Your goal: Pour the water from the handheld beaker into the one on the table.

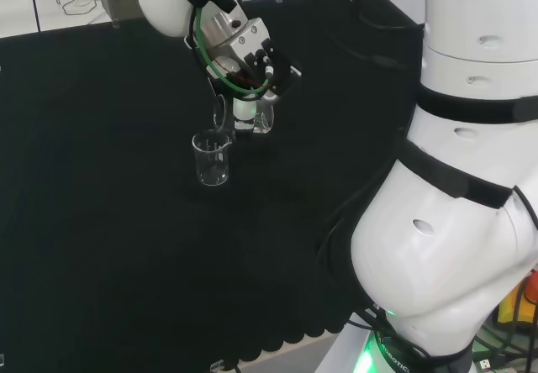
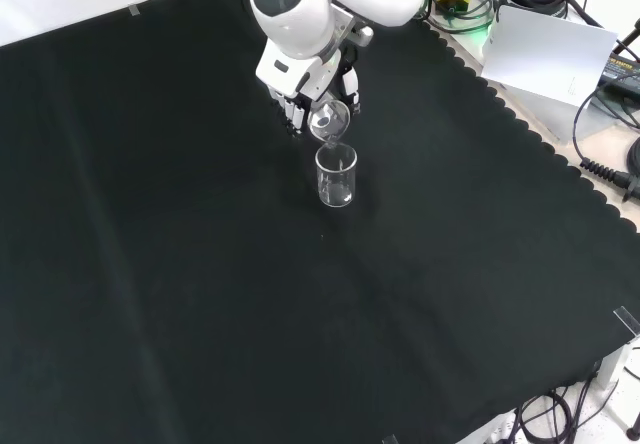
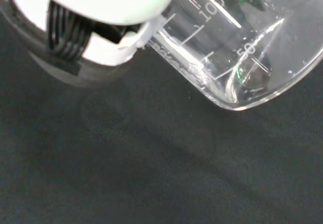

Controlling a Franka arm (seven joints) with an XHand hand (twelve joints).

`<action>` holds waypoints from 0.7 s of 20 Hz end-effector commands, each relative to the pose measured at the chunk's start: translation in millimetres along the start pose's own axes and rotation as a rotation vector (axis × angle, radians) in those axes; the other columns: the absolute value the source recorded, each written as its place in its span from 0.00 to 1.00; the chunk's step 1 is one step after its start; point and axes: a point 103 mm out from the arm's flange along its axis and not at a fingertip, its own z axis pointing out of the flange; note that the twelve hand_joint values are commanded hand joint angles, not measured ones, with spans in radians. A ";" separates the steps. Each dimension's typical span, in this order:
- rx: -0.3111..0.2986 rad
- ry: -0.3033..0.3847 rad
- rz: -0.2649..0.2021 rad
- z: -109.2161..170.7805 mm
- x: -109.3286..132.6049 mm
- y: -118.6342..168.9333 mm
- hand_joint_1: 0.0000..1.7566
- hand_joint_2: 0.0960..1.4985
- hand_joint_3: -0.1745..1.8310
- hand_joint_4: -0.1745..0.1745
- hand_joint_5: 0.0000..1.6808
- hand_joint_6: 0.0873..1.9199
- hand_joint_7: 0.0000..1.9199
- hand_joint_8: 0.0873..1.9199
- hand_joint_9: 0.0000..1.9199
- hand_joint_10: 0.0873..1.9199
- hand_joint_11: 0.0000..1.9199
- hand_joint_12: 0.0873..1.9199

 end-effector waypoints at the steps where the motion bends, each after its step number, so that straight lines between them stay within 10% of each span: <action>1: 0.033 -0.044 0.005 -4.3 3.2 1.2 0.75 0.40 0.36 0.00 0.86 0.10 0.80 0.03 0.91 0.00 0.69 0.34; 14: 0.076 -0.116 0.024 -11.5 7.6 3.4 0.75 0.40 0.36 0.00 0.85 0.11 0.80 0.03 0.91 0.00 0.70 0.34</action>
